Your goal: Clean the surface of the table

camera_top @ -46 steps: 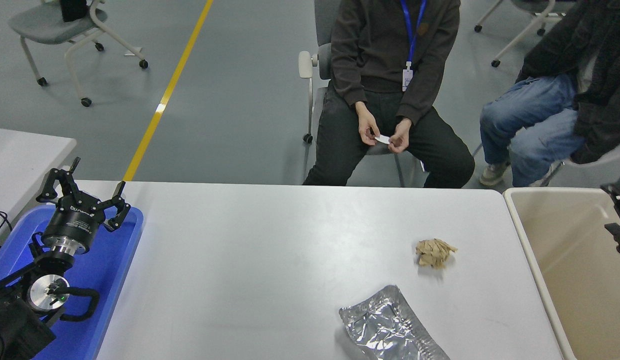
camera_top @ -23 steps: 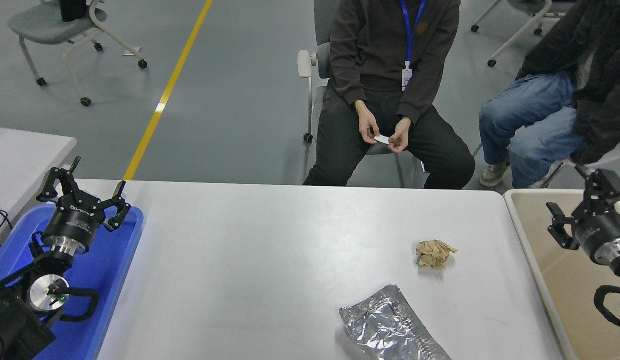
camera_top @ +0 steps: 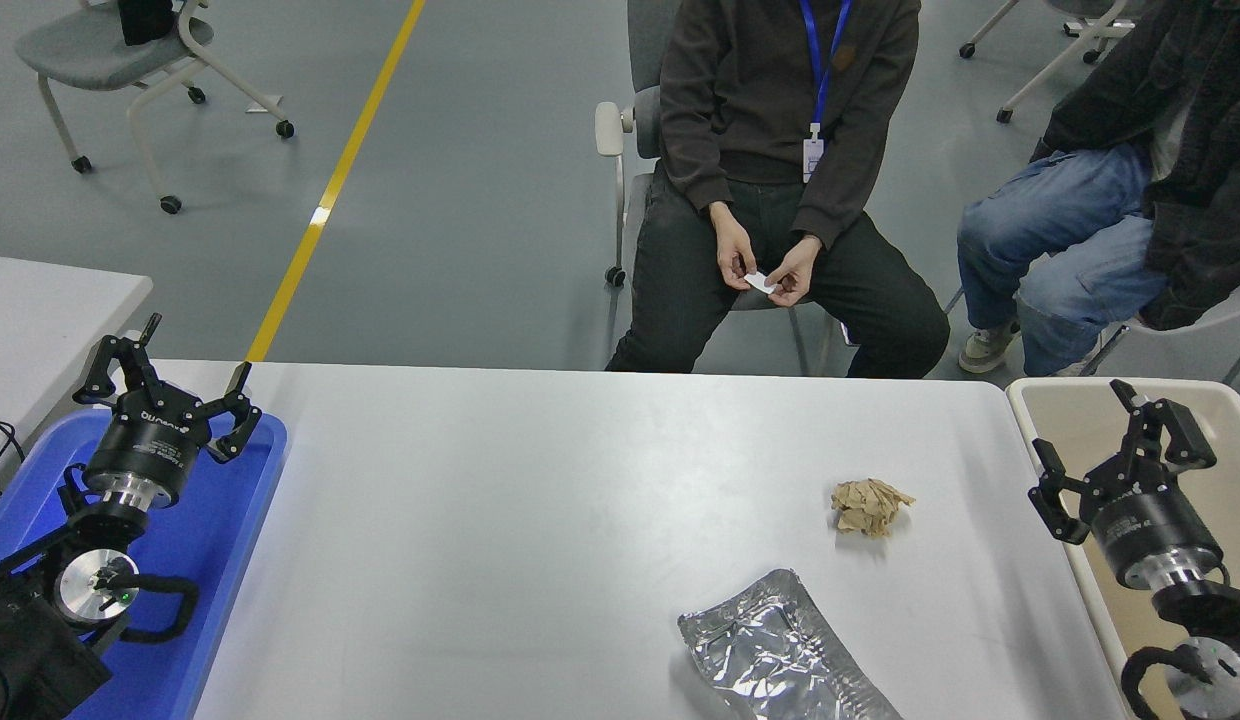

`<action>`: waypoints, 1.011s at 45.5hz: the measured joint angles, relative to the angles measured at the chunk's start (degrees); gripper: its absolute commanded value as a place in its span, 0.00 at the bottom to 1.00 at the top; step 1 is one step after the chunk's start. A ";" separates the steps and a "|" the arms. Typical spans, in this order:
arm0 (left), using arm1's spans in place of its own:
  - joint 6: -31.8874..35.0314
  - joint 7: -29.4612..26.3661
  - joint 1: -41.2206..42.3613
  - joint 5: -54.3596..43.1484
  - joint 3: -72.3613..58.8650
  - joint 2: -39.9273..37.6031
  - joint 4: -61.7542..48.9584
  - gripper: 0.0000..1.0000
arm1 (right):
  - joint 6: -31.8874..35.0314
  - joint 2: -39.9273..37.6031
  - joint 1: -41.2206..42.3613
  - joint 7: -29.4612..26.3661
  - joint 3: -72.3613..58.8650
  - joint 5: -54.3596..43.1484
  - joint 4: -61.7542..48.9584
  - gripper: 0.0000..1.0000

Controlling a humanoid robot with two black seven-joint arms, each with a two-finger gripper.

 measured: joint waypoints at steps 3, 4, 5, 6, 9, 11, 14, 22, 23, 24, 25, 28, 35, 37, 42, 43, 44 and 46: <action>0.00 0.00 0.00 0.00 0.00 0.00 0.00 1.00 | 0.11 0.92 0.61 0.36 0.04 0.00 -0.89 0.99; 0.00 0.00 0.00 0.00 0.00 0.00 0.00 1.00 | 0.12 1.26 0.89 0.55 0.12 0.00 -1.37 0.99; 0.00 0.00 0.00 0.00 0.00 0.00 0.00 1.00 | 0.13 1.48 1.07 0.65 0.18 0.00 -1.66 0.99; 0.00 0.00 0.00 0.00 0.00 0.00 0.00 1.00 | 0.15 1.68 1.24 0.76 0.18 0.00 -1.93 0.99; 0.00 0.00 0.00 0.00 0.00 0.00 0.00 1.00 | 0.21 2.24 1.70 1.05 0.19 0.03 -2.78 0.99; 0.00 0.00 0.00 0.00 0.00 0.00 0.00 1.00 | 0.25 2.53 1.92 1.25 0.19 0.03 -3.27 0.99; 0.00 0.00 0.00 0.00 0.00 0.00 0.00 1.00 | 0.29 2.89 2.13 1.55 0.19 0.05 -3.95 0.99; 0.00 0.00 0.00 0.00 0.00 0.00 0.00 1.00 | 0.29 3.46 2.36 2.08 0.21 0.79 -5.09 0.99; 0.00 0.00 0.00 0.00 0.00 0.00 0.00 1.00 | 0.29 3.50 2.38 2.12 0.21 0.88 -5.16 0.99; 0.00 0.00 0.00 0.00 0.00 0.00 0.00 1.00 | 0.29 3.59 2.41 2.19 0.21 1.14 -5.34 0.99; 0.00 0.00 0.00 0.00 0.00 0.00 0.00 1.00 | 0.29 3.60 2.42 2.19 0.20 1.19 -5.36 0.99; 0.00 0.00 0.00 0.00 0.00 0.00 0.00 1.00 | 0.29 3.67 2.48 2.19 0.05 2.39 -5.63 0.99; 0.00 0.00 0.00 0.00 0.00 0.00 0.00 1.00 | 0.26 3.72 2.64 2.19 -0.30 7.87 -6.06 0.99; 0.00 0.00 0.00 0.00 -0.01 0.00 0.00 1.00 | 0.26 3.71 2.66 2.19 -0.32 8.50 -6.09 0.99; 0.00 0.00 0.00 0.00 -0.02 0.00 0.00 1.00 | 0.26 3.41 2.70 2.30 -0.42 10.62 -6.31 0.99; 0.00 0.00 0.00 0.00 -0.02 0.00 0.00 1.00 | 0.26 3.29 2.72 2.33 -0.45 10.84 -6.33 0.99; 0.00 0.00 0.00 0.00 -0.02 0.00 0.00 1.00 | 0.27 3.12 2.74 2.35 -0.48 11.04 -6.33 0.99; 0.00 0.00 0.00 0.00 -0.02 0.00 0.00 1.00 | 0.30 2.61 2.78 2.40 -0.67 11.32 -6.33 0.99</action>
